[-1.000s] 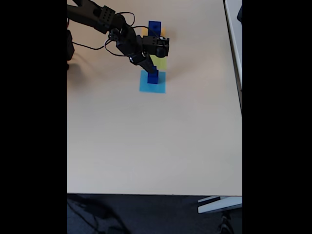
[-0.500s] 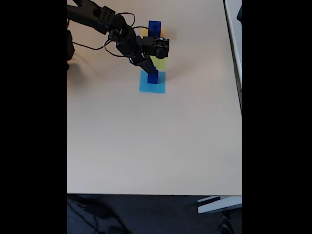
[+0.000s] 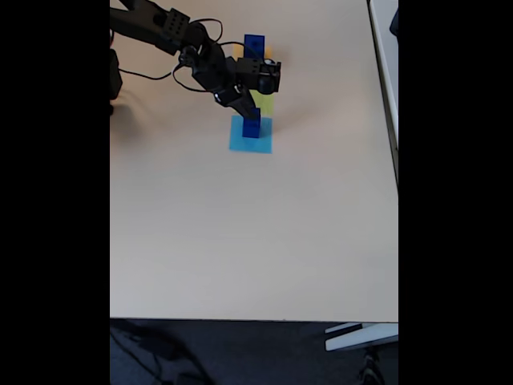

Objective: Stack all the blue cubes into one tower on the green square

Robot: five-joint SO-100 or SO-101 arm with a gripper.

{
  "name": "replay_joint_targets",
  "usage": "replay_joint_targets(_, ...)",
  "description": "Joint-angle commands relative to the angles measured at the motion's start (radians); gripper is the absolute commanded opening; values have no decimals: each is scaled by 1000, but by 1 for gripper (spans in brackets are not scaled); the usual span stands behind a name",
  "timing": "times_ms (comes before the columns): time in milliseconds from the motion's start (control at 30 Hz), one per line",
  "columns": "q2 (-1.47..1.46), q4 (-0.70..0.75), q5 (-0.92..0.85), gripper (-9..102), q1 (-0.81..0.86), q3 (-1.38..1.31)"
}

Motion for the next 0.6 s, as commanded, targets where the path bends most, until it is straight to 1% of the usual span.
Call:
replay_joint_targets(0,43,-18,15,8,-15,-69)
replay_joint_targets(567,49,-28,28,8,-12,-29)
